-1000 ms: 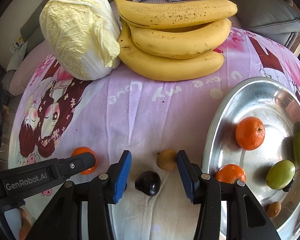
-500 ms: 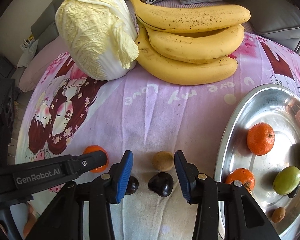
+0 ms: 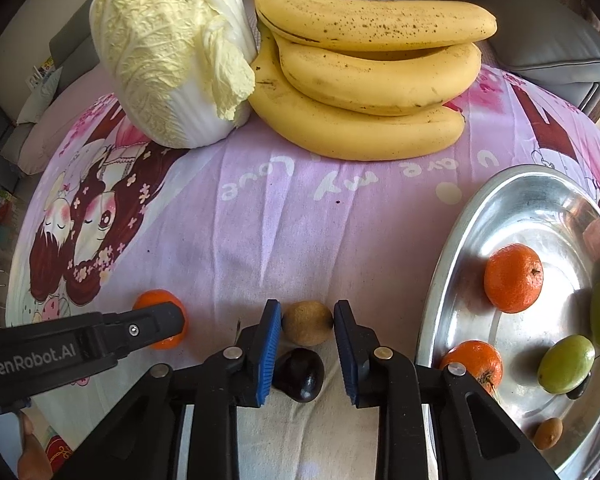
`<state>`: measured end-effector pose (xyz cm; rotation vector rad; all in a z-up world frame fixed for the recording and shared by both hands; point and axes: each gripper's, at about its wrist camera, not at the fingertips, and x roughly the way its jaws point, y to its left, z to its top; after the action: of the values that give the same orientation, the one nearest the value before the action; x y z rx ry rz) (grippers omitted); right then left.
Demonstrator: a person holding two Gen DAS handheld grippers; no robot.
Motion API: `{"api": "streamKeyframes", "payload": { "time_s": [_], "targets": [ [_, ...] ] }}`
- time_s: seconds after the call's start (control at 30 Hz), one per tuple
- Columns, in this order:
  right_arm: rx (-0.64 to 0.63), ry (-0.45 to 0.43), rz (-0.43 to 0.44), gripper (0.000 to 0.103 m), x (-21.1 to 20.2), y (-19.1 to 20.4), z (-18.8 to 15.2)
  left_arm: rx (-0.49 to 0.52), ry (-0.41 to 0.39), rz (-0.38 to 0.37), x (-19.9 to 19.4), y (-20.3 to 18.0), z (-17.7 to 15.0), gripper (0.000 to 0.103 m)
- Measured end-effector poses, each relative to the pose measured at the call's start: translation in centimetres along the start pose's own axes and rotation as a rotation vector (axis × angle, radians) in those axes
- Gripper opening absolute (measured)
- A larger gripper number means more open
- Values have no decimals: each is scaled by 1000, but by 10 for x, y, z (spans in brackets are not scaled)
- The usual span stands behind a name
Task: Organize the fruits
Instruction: 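Hold the tangerine in the left gripper while the right gripper adjusts around the dark plum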
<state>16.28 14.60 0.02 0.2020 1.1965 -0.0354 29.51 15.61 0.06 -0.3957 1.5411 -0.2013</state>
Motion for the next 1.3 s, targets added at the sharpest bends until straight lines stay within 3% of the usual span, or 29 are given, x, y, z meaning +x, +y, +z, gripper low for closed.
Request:
{"api": "streamKeyframes", "payload": {
  "time_s": [0.43,1.0,1.3],
  "targets": [
    [-28,-6,-20,29,0,6,0,19,1,10,3,-2,-1,34],
    [-21,-83,33,29,-36,7,3,43,-39,-15,-13,-7,-5,34],
    [-7,-82,42,29,-43,-1,2,72,-37,-18,-18,-15,-7,34]
  ]
}}
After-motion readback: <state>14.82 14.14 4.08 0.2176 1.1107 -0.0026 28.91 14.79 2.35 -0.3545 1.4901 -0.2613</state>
